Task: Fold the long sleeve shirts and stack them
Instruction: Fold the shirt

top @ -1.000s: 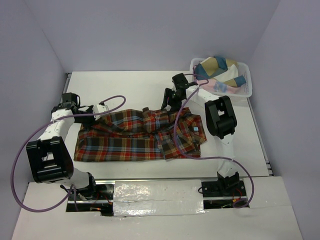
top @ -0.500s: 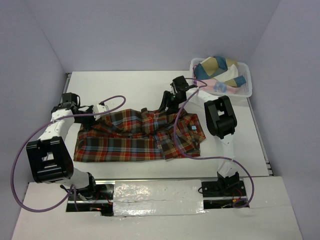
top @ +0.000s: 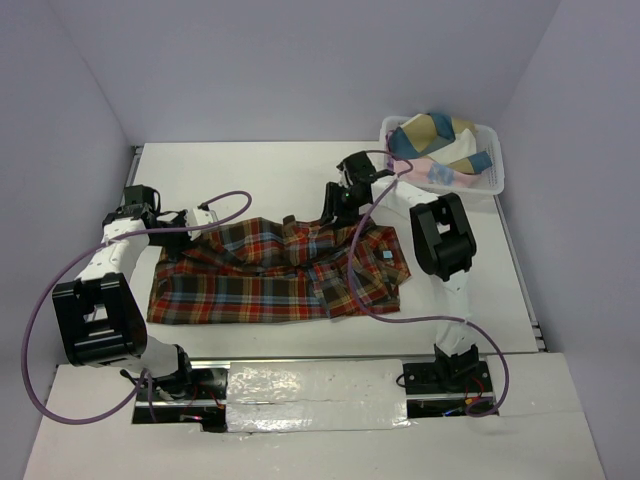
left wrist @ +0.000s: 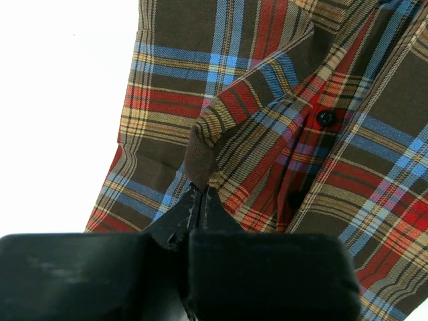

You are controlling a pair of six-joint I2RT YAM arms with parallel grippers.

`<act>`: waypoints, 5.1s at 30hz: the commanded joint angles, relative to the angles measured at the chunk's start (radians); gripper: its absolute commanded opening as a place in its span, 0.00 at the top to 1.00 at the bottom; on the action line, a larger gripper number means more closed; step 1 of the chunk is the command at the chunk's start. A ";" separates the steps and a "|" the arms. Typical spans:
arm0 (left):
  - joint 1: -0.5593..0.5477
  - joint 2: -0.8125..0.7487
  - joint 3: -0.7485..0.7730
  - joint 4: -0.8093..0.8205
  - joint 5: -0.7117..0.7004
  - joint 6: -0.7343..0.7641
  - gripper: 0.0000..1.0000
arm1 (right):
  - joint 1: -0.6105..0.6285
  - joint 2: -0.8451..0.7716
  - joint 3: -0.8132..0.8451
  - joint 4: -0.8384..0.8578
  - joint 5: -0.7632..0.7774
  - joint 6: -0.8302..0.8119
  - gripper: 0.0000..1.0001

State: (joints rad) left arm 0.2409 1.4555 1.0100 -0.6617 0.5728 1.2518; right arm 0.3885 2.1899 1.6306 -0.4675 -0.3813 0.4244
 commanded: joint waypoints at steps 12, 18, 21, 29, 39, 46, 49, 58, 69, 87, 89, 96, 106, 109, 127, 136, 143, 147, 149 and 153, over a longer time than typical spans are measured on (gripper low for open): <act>0.005 -0.017 0.006 -0.007 0.013 0.017 1.00 | 0.033 -0.115 0.021 0.029 0.156 -0.093 0.40; 0.005 -0.021 -0.005 -0.004 0.013 0.012 1.00 | 0.033 0.008 0.113 -0.017 0.084 -0.035 0.40; 0.005 -0.021 -0.008 -0.003 0.010 0.012 1.00 | 0.032 0.036 0.112 -0.011 0.070 -0.010 0.40; 0.005 -0.017 -0.008 0.002 0.007 0.017 1.00 | 0.030 0.082 0.117 -0.005 -0.010 0.013 0.54; 0.005 -0.006 0.042 0.037 0.038 -0.110 1.00 | -0.016 -0.042 0.066 0.067 -0.021 0.050 1.00; 0.021 0.074 0.231 0.108 0.079 -0.354 1.00 | -0.135 -0.267 0.237 0.125 0.027 0.048 1.00; 0.029 0.121 0.303 0.164 0.082 -0.431 1.00 | -0.174 -0.318 0.366 0.138 0.056 0.048 1.00; 0.029 0.201 0.400 0.289 0.088 -0.511 1.00 | -0.217 -0.398 0.483 0.193 0.151 -0.049 1.00; 0.029 0.206 0.392 0.193 0.173 -0.313 1.00 | -0.177 -0.531 0.352 0.210 0.179 -0.096 1.00; 0.051 -0.014 -0.005 -0.354 -0.119 0.682 0.93 | 0.093 -1.108 -0.527 0.096 0.392 -0.145 1.00; 0.049 -0.021 -0.023 -0.352 -0.149 0.719 0.56 | 0.092 -1.137 -0.586 0.093 0.386 -0.127 1.00; 0.046 -0.027 0.058 -0.283 -0.061 0.508 0.32 | 0.093 -1.159 -0.630 0.102 0.354 -0.096 1.00; -0.041 0.043 0.051 -0.283 -0.097 0.274 0.42 | 0.093 -1.151 -0.621 0.096 0.361 -0.113 1.00; -0.041 0.063 0.073 -0.363 -0.067 0.317 0.40 | 0.095 -1.150 -0.624 0.087 0.369 -0.119 1.00; -0.061 0.034 -0.088 -0.070 -0.318 0.201 0.98 | 0.093 -1.119 -0.584 0.061 0.404 -0.153 1.00; -0.061 0.049 0.010 0.120 -0.326 0.063 1.00 | -0.037 -1.026 -0.405 0.059 0.357 -0.173 1.00; -0.066 0.124 0.200 0.244 -0.313 -0.055 1.00 | -0.065 -0.842 -0.129 0.095 0.380 -0.252 1.00; -0.068 0.163 0.300 0.307 -0.332 -0.107 1.00 | -0.098 -0.724 0.070 0.049 0.415 -0.285 1.00; -0.069 0.193 0.378 0.320 -0.333 -0.153 1.00 | -0.123 -0.629 0.241 0.008 0.438 -0.285 1.00; -0.069 0.223 0.456 0.307 -0.304 -0.172 1.00 | -0.128 -0.472 0.539 -0.130 0.466 -0.289 1.00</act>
State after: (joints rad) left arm 0.1730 1.6695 1.4063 -0.3889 0.2440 1.1347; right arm 0.2707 1.6646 2.0094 -0.5083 0.0433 0.1608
